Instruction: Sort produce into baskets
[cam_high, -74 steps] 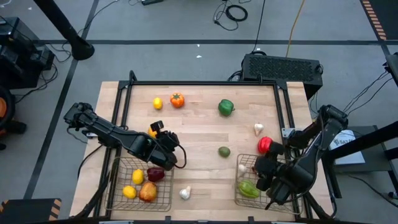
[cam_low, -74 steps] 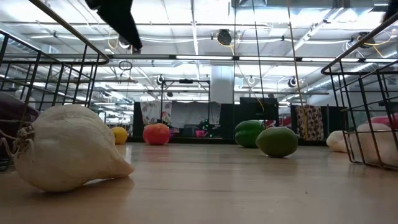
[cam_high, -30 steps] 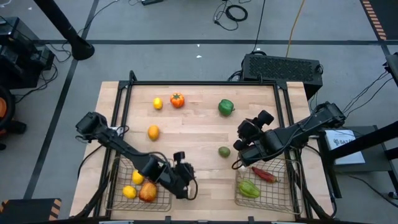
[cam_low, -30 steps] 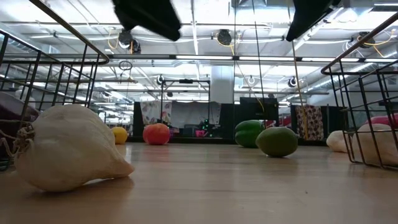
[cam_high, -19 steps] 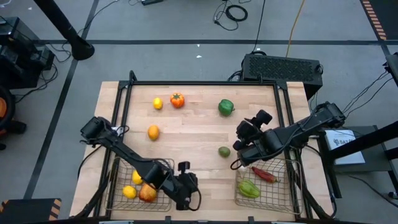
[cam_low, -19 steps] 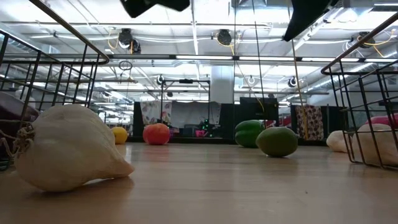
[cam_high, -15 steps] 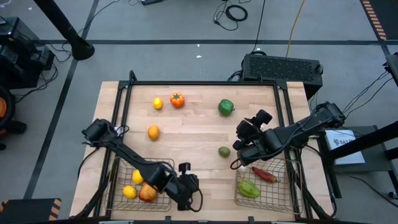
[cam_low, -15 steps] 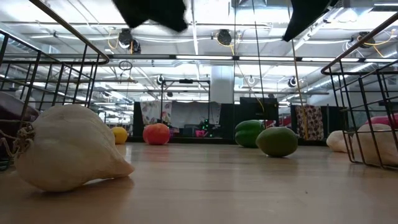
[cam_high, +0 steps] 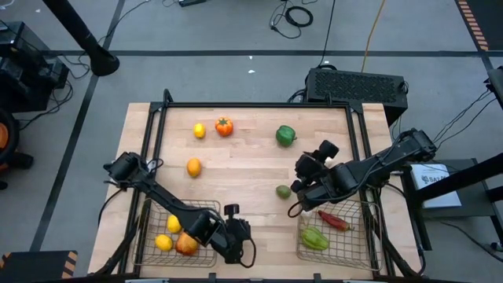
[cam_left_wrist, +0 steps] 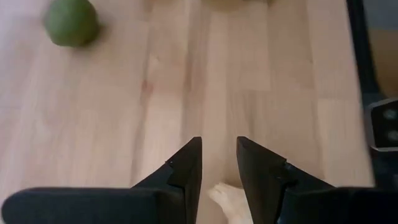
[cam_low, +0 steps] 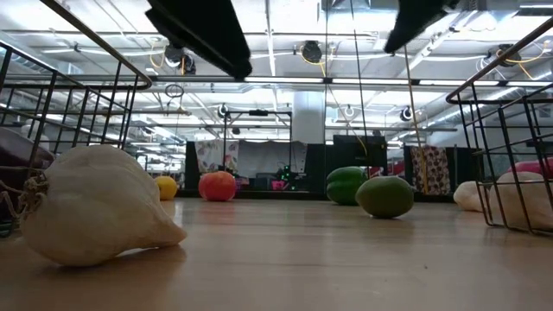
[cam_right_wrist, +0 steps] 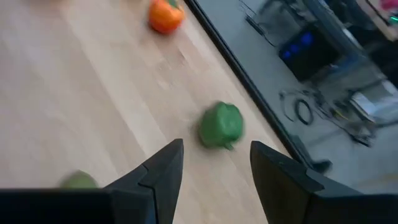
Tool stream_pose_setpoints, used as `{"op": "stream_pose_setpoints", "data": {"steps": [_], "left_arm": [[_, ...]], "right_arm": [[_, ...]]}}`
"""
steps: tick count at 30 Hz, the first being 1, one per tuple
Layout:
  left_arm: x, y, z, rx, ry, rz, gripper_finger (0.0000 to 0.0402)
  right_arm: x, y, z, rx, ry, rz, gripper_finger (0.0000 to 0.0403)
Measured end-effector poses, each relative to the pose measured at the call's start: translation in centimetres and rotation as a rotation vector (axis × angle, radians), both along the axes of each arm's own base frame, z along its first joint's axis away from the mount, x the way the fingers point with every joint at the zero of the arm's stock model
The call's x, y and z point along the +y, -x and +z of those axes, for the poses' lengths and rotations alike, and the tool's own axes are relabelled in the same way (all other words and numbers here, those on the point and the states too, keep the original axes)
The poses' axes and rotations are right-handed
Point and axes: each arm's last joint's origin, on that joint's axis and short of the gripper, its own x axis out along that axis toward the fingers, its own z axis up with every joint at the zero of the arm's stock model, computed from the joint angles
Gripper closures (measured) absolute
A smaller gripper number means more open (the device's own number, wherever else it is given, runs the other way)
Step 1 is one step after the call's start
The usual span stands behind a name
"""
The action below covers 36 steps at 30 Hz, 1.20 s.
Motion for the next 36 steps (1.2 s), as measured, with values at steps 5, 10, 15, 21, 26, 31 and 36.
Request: {"op": "stream_pose_setpoints", "data": {"steps": [5,10,15,21,26,31,36], "left_arm": [[-0.1,0.2,-0.1,0.066,0.076,-0.059,0.0294],[0.7,1.5,2.9,0.075,0.061,-0.040,0.0294],[1.9,4.7,7.8,0.010,-0.032,-0.001,0.0294],[4.5,8.9,11.7,-0.072,-0.189,0.129,0.0294],[6.6,10.8,14.3,-0.225,-0.295,0.272,0.0294],[7.5,10.9,14.9,-0.254,-0.301,0.309,0.0294],[7.7,10.5,14.3,-0.239,-0.326,0.309,0.0294]], "right_arm": [[1.0,-1.7,0.3,-0.062,-0.103,0.135,0.0225],[3.0,-3.0,0.0,-0.111,-0.181,0.329,0.0225],[5.8,-4.1,-1.6,-0.211,-0.250,0.592,0.0225],[7.5,-5.7,-3.6,-0.300,-0.342,0.782,0.0217],[8.3,-8.0,-6.5,-0.246,-0.382,0.836,0.0191],[9.4,-10.8,-9.8,-0.107,-0.329,0.930,0.0157],[10.3,-12.5,-11.3,-0.045,-0.330,0.984,0.0136]]}}
